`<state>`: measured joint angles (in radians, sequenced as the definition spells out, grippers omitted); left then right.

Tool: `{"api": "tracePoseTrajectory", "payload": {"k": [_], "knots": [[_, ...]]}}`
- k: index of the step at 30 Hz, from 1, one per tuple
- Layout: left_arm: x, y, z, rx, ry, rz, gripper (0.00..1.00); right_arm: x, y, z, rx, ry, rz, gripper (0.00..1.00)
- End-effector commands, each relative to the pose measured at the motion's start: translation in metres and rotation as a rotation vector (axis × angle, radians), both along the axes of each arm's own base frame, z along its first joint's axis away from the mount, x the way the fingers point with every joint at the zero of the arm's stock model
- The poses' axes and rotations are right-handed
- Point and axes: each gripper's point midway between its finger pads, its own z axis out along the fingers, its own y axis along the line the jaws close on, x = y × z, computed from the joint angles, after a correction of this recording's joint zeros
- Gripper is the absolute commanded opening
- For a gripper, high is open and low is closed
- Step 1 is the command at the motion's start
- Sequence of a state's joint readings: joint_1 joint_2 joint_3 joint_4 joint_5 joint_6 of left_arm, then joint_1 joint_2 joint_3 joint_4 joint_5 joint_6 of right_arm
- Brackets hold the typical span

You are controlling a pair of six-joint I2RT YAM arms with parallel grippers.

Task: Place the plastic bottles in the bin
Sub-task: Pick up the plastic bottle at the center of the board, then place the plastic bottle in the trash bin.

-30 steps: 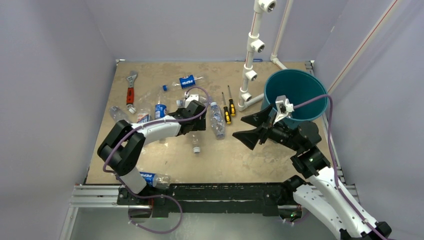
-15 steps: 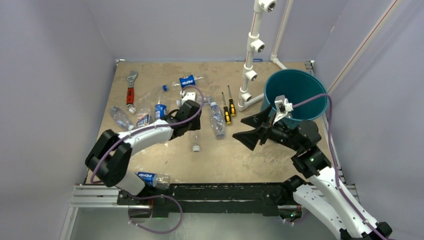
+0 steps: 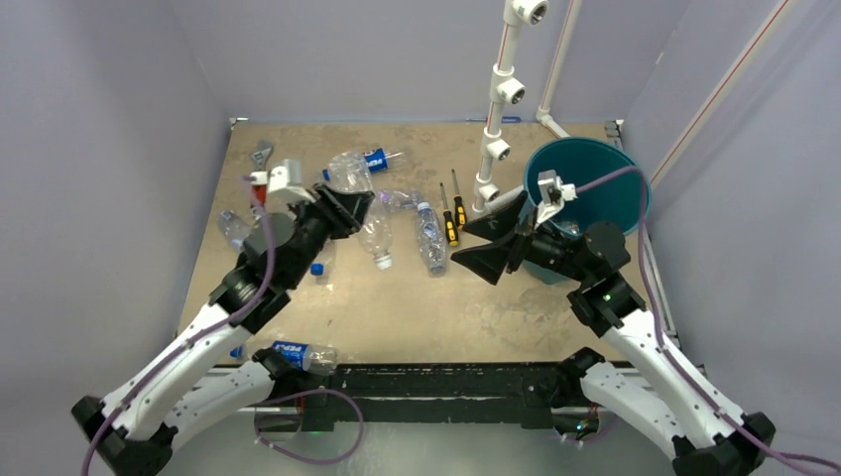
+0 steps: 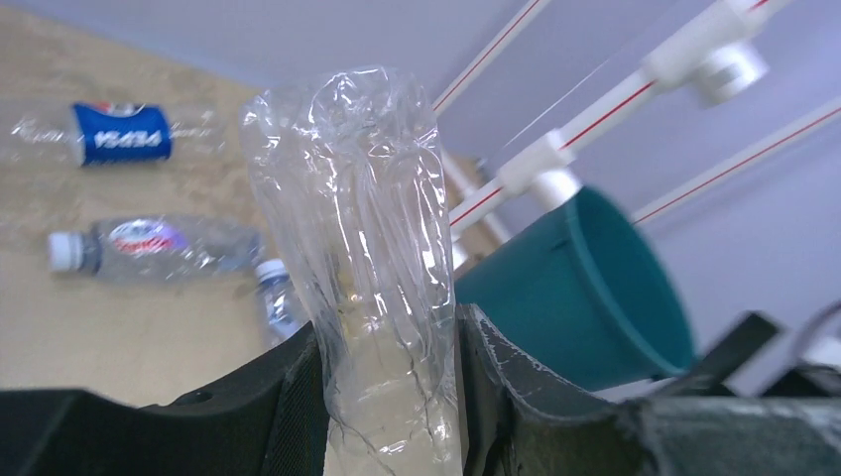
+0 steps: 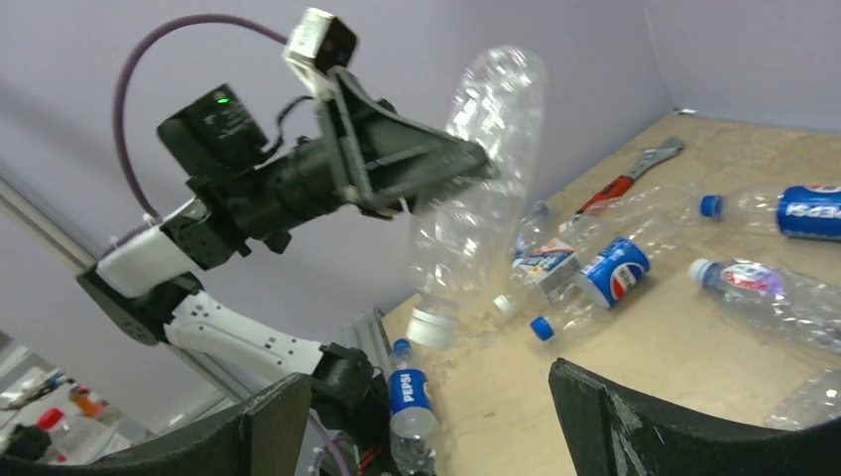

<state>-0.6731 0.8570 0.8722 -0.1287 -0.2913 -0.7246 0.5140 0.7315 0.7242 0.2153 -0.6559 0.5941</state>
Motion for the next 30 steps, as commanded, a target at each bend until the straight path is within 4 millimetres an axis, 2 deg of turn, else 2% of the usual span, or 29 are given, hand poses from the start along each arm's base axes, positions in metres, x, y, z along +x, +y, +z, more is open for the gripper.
{"api": "tracePoseTrajectory", "payload": {"k": [1, 5, 7, 13, 18, 22, 30], "knots": [[-0.017, 0.006, 0.060, -0.302, -0.174, -0.022, 0.29, -0.007, 0.019, 0.036, 0.091, -0.048, 0.067, 0.93], [-0.031, 0.010, 0.087, -0.462, -0.262, -0.057, 0.30, -0.010, 0.051, 0.049, 0.071, -0.066, 0.038, 0.92], [-0.038, 0.009, 0.100, -0.523, -0.311, -0.089, 0.30, -0.007, 0.058, 0.054, 0.092, -0.064, -0.005, 0.92], [-0.046, 0.009, 0.115, -0.589, -0.369, -0.132, 0.30, 0.001, 0.076, 0.058, 0.157, -0.022, -0.004, 0.90], [-0.050, 0.012, 0.118, -0.594, -0.386, -0.131, 0.30, 0.002, 0.097, 0.053, 0.138, 0.015, 0.019, 0.86], [-0.052, 0.017, 0.119, -0.583, -0.397, -0.116, 0.30, -0.002, 0.104, 0.049, 0.132, 0.026, 0.036, 0.85], [-0.053, 0.018, 0.116, -0.566, -0.401, -0.115, 0.31, -0.009, 0.118, 0.047, 0.122, 0.044, 0.089, 0.75]]}}
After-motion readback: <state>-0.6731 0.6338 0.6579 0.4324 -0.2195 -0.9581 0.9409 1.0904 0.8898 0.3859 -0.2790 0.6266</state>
